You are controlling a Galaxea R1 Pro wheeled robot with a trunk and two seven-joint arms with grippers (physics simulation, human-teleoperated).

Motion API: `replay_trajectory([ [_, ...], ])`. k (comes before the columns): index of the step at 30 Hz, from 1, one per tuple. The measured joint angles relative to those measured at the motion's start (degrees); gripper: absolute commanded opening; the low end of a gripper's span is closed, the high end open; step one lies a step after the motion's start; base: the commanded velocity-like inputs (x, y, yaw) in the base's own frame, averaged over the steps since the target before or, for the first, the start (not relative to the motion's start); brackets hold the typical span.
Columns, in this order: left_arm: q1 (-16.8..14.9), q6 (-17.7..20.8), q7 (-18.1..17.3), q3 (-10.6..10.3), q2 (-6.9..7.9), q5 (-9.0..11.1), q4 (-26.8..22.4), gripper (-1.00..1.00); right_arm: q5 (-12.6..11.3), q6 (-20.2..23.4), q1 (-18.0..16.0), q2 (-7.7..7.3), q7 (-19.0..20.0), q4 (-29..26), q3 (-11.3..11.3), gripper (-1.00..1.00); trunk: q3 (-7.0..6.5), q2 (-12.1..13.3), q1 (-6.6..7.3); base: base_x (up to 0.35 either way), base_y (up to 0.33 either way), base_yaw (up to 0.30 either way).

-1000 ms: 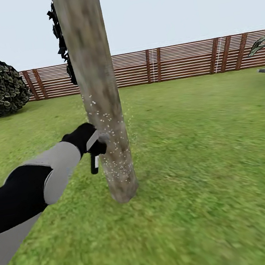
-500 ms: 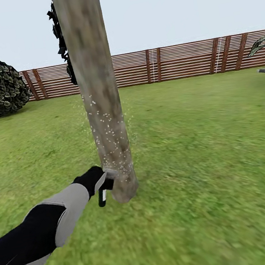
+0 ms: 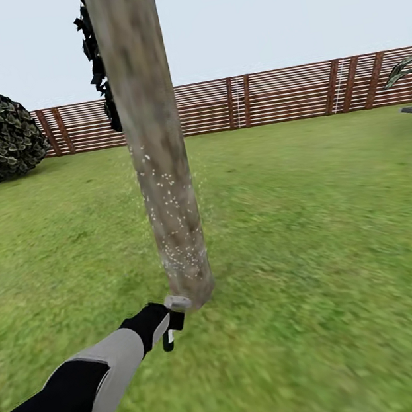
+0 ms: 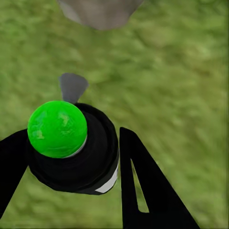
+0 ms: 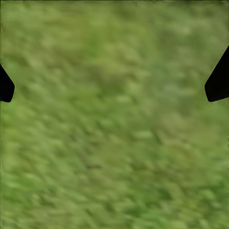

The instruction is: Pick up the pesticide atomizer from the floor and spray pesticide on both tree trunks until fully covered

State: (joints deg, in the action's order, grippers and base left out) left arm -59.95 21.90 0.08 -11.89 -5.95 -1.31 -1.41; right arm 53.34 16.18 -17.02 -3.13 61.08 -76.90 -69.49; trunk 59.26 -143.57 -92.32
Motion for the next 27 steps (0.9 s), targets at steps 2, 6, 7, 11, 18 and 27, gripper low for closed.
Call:
replay_trajectory([
  [2,0.3,-0.2,0.0,0.1,0.07,0.0,0.0,-1.00,0.0,0.0,0.0,0.26,0.0,0.0,0.0,1.00,0.00,0.0,0.00,-0.339,0.000,0.000],
  [6,0.4,-1.5,0.0,0.0,-0.02,0.0,0.0,-1.00,-0.1,0.1,0.0,0.32,0.0,0.0,0.1,1.00,0.00,0.0,0.00,-0.341,0.000,0.000],
  [7,0.4,-1.7,0.0,0.0,-0.02,0.0,0.0,-1.00,-0.1,0.1,0.0,0.32,0.1,0.0,0.1,1.00,0.00,0.0,0.00,-0.341,0.000,0.000],
  [11,0.4,-1.8,0.0,0.0,-0.10,0.0,0.0,-1.00,-0.2,0.1,0.0,0.13,0.2,0.0,0.0,1.00,0.00,0.0,0.00,-0.341,0.000,0.000],
  [18,0.4,-1.8,0.0,0.0,-0.12,0.0,0.0,-1.00,-0.1,0.0,0.0,0.37,0.1,-0.1,0.1,1.00,0.00,0.0,0.00,-0.246,0.000,0.000],
  [27,0.4,-1.6,0.2,0.1,-0.28,0.1,-0.3,-1.00,-0.1,0.1,0.0,0.41,0.3,-0.2,0.1,1.00,0.14,0.0,0.00,-0.007,0.000,0.139],
])
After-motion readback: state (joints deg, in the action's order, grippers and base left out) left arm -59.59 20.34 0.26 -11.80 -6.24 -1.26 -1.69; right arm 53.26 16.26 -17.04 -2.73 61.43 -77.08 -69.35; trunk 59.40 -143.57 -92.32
